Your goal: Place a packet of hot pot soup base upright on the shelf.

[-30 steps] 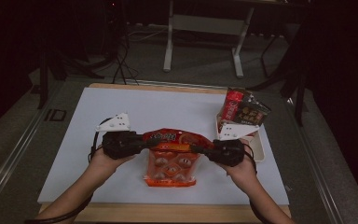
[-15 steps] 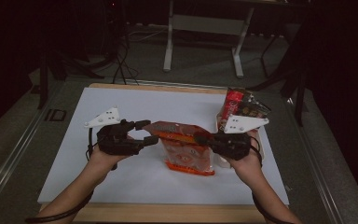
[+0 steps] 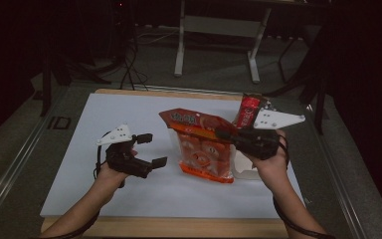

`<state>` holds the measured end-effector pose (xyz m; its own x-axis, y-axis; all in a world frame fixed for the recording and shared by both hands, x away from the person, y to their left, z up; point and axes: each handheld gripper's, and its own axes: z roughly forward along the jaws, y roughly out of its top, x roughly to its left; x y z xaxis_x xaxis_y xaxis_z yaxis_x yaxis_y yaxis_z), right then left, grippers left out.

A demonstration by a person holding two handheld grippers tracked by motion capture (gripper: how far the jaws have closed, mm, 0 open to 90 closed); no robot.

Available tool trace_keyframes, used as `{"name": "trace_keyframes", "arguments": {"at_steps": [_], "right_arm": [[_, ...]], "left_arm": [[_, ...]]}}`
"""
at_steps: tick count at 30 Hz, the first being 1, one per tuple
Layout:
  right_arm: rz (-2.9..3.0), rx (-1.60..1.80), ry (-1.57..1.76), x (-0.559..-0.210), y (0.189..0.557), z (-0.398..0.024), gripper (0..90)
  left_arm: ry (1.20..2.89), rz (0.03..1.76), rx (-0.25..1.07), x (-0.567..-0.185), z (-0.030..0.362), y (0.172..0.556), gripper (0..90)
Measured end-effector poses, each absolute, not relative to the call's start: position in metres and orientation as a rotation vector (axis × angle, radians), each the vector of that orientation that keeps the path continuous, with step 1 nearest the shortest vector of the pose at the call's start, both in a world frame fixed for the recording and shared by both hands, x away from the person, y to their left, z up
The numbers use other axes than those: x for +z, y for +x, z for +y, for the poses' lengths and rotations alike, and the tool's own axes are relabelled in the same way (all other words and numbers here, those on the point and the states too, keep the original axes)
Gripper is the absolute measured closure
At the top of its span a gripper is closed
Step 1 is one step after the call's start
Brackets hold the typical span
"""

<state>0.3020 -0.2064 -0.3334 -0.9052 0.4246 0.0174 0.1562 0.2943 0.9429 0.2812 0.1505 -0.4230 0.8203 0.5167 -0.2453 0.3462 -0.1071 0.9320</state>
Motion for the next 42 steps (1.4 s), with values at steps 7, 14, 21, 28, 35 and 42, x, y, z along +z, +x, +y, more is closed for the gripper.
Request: {"name": "trace_keyframes", "arguments": {"at_steps": [7,14,21,28,35,42], "right_arm": [[2.221,1.662,0.575,-0.301,0.311,-0.227,90.0],[2.132,1.648,0.619,-0.275,0.32,-0.257,90.0],[2.09,1.62,0.704,-0.273,0.325,-0.286,90.0],[2.082,1.595,0.797,-0.292,0.325,-0.312,90.0],[2.099,1.563,0.87,-0.314,0.326,-0.33,90.0],[2.118,1.546,0.932,-0.335,0.332,-0.337,90.0]], "left_arm": [[1.723,0.619,0.177,-0.447,0.157,0.274,1.0],[1.731,0.629,0.219,-0.468,0.166,0.266,1.0],[1.715,0.659,0.231,-0.484,0.178,0.258,1.0],[1.723,0.683,0.239,-0.492,0.182,0.255,1.0],[1.717,0.694,0.226,-0.497,0.182,0.257,1.0],[1.716,0.703,0.222,-0.499,0.182,0.259,1.0]]}}
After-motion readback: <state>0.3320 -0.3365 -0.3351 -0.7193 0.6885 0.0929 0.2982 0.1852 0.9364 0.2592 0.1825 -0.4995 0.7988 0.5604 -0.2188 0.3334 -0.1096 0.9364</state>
